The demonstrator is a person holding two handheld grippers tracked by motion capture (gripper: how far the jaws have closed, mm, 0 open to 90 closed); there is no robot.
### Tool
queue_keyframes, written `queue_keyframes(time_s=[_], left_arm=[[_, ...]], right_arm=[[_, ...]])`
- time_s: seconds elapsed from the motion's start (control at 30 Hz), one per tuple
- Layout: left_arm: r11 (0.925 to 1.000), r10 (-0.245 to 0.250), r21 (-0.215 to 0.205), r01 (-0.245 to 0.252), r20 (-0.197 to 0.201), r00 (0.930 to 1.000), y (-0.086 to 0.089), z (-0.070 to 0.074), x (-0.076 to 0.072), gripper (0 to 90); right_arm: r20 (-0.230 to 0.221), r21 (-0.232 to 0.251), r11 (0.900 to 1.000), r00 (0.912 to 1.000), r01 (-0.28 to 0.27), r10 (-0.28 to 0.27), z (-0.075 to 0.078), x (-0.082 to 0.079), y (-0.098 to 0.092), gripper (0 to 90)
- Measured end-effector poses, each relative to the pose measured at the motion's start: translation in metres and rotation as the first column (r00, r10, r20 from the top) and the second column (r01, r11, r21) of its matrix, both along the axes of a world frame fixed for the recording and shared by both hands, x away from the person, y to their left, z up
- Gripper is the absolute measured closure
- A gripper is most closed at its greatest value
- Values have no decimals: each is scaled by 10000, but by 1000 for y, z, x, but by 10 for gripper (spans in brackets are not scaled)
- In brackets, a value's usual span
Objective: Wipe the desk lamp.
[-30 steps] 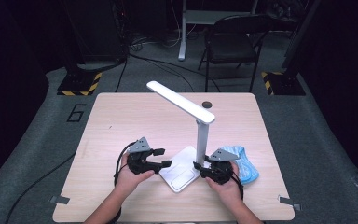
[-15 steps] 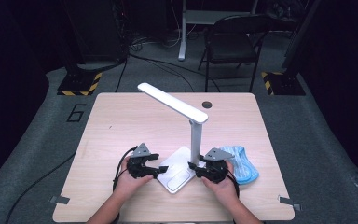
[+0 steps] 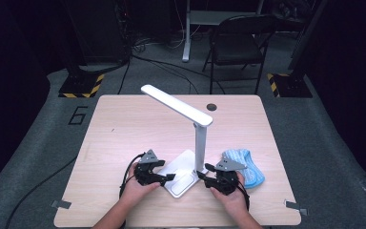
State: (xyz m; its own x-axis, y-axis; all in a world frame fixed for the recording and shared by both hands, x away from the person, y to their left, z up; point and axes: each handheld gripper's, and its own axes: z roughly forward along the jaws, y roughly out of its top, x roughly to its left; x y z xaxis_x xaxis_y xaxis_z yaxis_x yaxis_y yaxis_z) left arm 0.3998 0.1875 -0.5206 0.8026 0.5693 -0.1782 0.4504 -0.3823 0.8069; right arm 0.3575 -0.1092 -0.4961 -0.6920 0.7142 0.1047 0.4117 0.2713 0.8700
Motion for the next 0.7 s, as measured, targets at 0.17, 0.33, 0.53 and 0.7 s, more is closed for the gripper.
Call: queue_keyframes(time_s=[0.17,0.33,0.53,0.7], left_arm=[[10000,-78,58,78,-7,10000,-3,-2,-1,216],[9998,-52,176,53,-45,10000,-5,-4,0,192],[9989,-27,462,34,-148,9999,-9,-6,-3,156],[9982,40,602,-41,15,10000,-10,-6,-7,143]], right_arm=[[-112,-55,9999,9999,-96,96,-4,2,6,531],[-401,-41,9999,9991,146,-148,-7,12,7,529],[-414,29,10000,9991,67,-66,-7,22,11,542],[-322,-73,10000,9995,47,-49,-8,28,15,552]])
